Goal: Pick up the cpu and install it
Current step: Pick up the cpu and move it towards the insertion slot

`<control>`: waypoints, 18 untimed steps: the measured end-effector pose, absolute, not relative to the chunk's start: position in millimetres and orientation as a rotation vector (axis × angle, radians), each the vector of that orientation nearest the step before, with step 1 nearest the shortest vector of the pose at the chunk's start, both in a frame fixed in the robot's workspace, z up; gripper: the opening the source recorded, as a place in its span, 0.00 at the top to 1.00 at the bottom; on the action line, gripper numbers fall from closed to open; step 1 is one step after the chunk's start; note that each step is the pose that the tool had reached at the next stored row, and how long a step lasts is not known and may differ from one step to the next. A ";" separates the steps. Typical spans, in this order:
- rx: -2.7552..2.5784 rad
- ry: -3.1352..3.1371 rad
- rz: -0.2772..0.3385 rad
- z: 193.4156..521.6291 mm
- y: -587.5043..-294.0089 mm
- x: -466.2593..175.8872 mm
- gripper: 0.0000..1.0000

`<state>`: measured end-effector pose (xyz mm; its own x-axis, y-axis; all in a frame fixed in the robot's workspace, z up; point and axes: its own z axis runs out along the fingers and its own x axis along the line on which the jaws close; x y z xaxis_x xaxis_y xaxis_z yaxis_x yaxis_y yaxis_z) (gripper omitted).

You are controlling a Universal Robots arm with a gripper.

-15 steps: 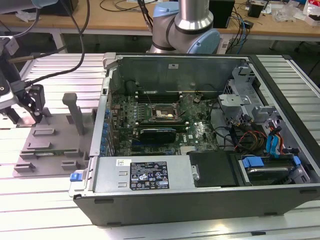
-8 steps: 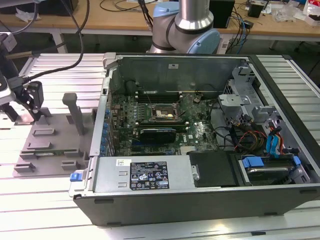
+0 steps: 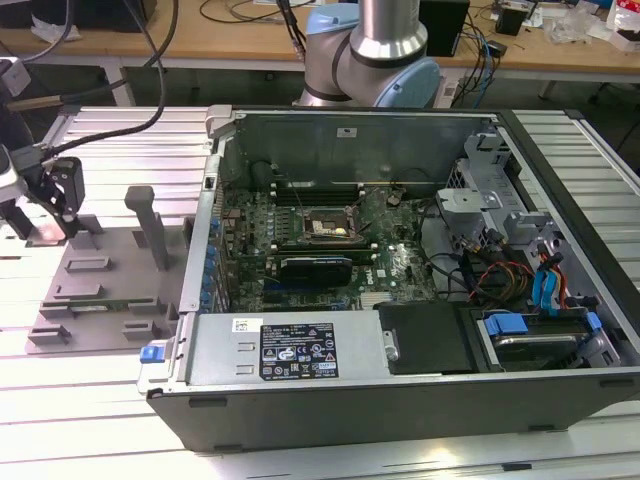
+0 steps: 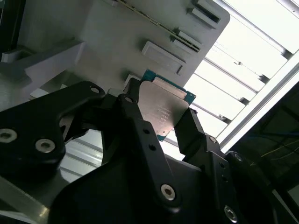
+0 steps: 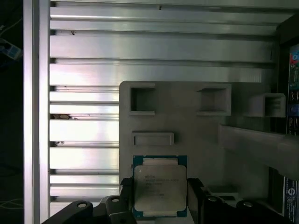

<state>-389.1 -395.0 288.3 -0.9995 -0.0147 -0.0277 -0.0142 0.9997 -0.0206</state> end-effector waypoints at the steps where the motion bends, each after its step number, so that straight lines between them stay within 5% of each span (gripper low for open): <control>1: -0.022 3.114 -0.032 290.1 -395.0 -389.2 0.45; 18: -0.023 3.114 -0.032 317.0 -395.0 -389.1 0.45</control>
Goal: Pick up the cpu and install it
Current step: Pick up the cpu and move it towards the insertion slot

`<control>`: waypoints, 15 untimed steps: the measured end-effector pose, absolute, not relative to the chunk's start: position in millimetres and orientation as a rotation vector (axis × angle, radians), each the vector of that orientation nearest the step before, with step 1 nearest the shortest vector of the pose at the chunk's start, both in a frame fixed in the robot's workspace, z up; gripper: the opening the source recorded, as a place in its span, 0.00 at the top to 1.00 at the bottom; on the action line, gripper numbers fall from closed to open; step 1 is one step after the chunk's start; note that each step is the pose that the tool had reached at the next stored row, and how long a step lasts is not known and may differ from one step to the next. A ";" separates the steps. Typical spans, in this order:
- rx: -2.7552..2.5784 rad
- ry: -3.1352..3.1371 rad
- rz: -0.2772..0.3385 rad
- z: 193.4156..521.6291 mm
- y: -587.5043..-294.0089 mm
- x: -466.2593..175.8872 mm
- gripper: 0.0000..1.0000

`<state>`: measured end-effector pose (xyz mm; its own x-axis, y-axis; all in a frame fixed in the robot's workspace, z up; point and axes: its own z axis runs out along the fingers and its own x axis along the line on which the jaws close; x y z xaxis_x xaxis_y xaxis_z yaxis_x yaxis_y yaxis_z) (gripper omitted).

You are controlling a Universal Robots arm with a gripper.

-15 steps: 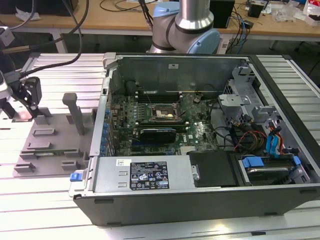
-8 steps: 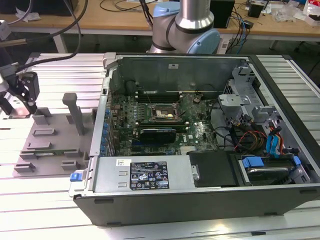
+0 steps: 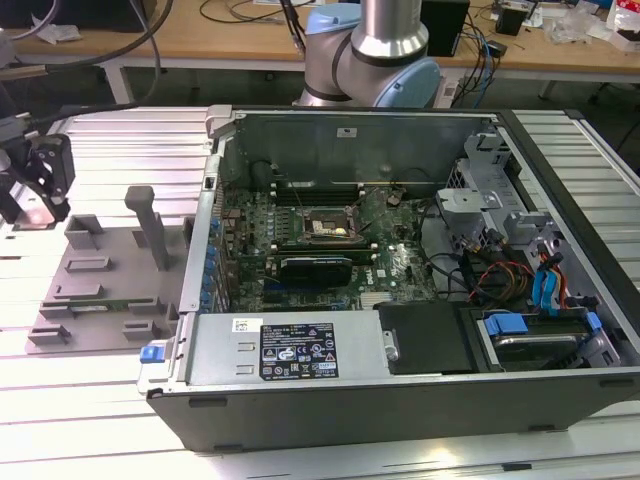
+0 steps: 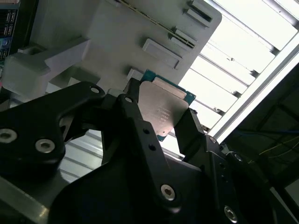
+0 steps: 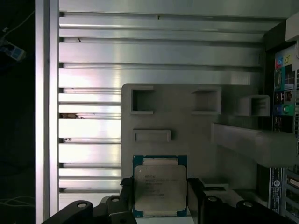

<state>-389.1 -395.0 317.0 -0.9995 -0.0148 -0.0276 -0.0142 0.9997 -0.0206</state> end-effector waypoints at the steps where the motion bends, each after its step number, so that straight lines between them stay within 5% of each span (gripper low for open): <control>1: -0.023 3.114 -0.032 318.4 -395.0 -389.2 0.45; 15: -0.022 3.114 -0.032 339.3 -395.0 -389.2 0.45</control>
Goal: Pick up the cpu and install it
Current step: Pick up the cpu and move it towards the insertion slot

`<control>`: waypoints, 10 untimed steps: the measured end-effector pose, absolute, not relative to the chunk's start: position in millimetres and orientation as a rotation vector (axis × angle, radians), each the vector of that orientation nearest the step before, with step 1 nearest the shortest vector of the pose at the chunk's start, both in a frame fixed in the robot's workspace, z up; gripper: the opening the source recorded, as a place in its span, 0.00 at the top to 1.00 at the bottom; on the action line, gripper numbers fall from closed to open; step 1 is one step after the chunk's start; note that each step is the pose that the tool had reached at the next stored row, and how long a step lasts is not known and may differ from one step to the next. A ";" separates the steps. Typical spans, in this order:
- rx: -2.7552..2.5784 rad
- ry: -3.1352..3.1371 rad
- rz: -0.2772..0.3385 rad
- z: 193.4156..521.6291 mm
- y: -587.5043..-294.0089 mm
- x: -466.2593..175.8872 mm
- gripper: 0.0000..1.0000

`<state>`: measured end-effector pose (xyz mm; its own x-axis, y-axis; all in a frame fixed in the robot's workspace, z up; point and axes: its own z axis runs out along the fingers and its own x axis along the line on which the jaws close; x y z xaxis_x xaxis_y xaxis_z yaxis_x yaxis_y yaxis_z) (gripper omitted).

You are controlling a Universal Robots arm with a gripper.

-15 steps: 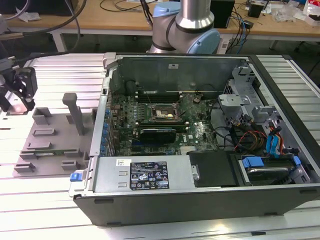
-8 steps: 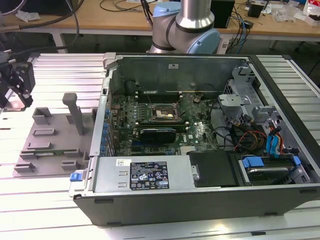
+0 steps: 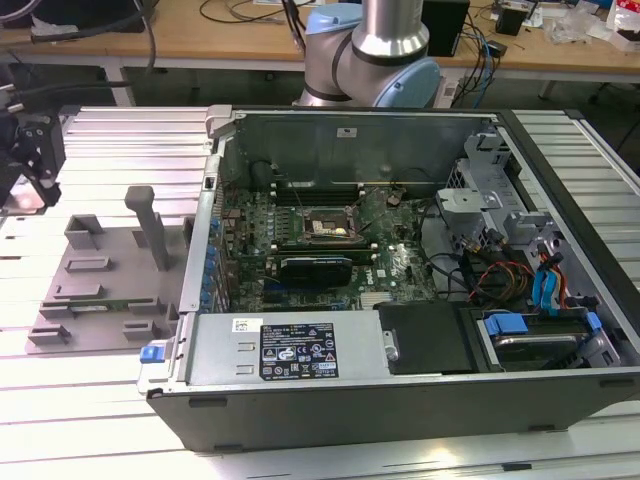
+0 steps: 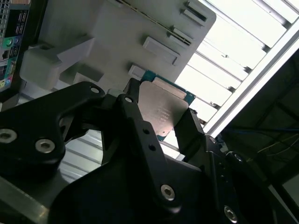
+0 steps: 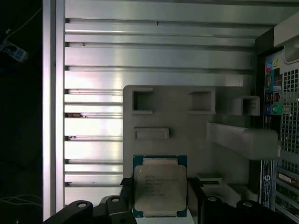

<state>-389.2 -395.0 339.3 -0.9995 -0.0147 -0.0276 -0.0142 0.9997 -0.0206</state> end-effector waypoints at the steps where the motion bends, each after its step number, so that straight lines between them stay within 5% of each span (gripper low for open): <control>1: -0.022 3.114 -0.032 341.4 -395.0 -389.2 0.45; 10: -0.022 3.114 -0.032 357.6 -395.0 -389.2 0.45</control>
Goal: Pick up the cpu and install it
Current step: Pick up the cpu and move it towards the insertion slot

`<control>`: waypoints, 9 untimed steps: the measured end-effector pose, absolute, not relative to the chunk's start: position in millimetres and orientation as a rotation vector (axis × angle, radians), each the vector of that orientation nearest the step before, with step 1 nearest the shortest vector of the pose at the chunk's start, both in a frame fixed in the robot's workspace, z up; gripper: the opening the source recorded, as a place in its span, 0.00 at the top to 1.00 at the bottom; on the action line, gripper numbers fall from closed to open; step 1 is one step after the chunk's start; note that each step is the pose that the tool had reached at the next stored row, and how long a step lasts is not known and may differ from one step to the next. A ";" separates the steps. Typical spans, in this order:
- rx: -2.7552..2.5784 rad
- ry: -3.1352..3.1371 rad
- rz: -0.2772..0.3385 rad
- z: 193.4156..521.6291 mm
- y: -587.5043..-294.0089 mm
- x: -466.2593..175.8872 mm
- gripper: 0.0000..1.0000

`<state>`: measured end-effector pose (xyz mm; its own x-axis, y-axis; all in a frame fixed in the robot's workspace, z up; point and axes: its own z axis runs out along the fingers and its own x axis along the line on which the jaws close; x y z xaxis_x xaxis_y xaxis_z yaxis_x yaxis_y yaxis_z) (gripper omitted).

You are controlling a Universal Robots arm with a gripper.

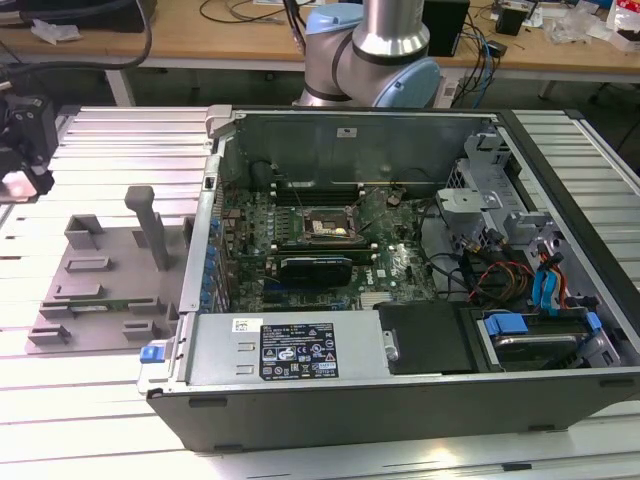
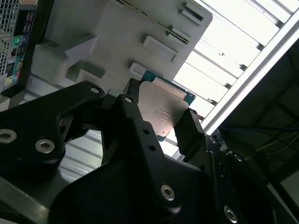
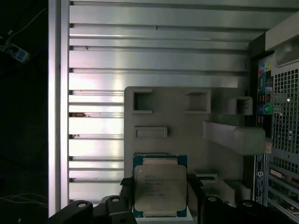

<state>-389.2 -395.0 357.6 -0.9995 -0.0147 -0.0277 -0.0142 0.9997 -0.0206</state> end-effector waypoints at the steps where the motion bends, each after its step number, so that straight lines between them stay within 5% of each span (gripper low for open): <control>1: -0.023 3.114 -0.032 359.5 -395.0 -389.2 0.45; 9: -0.022 3.114 -0.032 366.7 -395.0 -389.2 0.45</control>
<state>-389.2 -395.0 366.7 -0.9995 -0.0147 -0.0277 -0.0141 0.9997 -0.0206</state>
